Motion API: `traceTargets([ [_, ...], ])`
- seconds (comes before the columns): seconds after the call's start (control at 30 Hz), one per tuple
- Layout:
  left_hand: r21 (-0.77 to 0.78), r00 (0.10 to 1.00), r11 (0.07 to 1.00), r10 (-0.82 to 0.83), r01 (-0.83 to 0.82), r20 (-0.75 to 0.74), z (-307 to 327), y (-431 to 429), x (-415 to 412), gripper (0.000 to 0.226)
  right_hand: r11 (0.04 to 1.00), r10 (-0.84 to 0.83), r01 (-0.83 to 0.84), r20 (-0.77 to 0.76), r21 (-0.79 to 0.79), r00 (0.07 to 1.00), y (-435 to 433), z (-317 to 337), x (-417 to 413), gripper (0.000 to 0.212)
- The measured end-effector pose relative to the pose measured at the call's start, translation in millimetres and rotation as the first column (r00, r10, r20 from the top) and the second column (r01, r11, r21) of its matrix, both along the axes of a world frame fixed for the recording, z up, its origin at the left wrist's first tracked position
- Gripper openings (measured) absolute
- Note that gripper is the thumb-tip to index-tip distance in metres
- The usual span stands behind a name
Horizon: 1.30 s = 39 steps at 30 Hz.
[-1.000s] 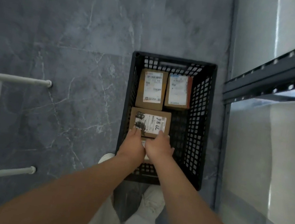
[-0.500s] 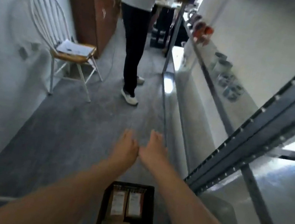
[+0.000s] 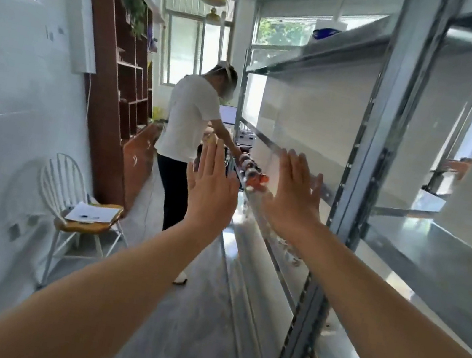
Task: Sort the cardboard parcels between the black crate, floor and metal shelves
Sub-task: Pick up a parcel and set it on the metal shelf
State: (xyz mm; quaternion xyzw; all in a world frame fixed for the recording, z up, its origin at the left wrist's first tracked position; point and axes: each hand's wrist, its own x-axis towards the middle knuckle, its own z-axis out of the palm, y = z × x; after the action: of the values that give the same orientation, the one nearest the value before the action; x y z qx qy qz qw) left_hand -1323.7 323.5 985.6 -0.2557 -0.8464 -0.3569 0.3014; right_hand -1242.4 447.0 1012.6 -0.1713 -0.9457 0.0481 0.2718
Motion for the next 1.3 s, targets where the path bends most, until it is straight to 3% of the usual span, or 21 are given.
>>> traceTargets([
  [0.17,-0.024,0.988,0.991,-0.132,0.13,-0.076,14,36,17,0.063,0.99,-0.114,0.11,0.04,0.09,0.993,25,14,34,0.08],
  [0.4,-0.11,0.931,0.942,-0.33,0.316,-0.153,27,52,15,0.064,0.939,-0.315,0.329,-0.138,0.096,0.939,29,26,51,0.08],
  [0.67,-0.202,0.856,0.866,-0.49,0.457,-0.165,20,50,16,0.064,0.843,-0.506,0.522,-0.142,0.125,0.851,3,23,80,0.078],
  [0.9,-0.213,0.738,0.746,-0.662,0.631,-0.132,5,65,55,0.062,0.691,-0.718,0.721,-0.063,0.054,0.693,-17,11,144,0.073],
  [1.1,-0.224,0.626,0.653,-0.757,0.723,-0.187,22,61,111,0.063,0.555,-0.822,0.83,-0.119,0.054,0.557,-38,39,193,0.072],
  [1.3,-0.2,0.547,0.592,-0.802,0.78,-0.242,60,54,181,0.062,0.492,-0.855,0.865,-0.133,0.1,0.502,-74,64,262,0.074],
])
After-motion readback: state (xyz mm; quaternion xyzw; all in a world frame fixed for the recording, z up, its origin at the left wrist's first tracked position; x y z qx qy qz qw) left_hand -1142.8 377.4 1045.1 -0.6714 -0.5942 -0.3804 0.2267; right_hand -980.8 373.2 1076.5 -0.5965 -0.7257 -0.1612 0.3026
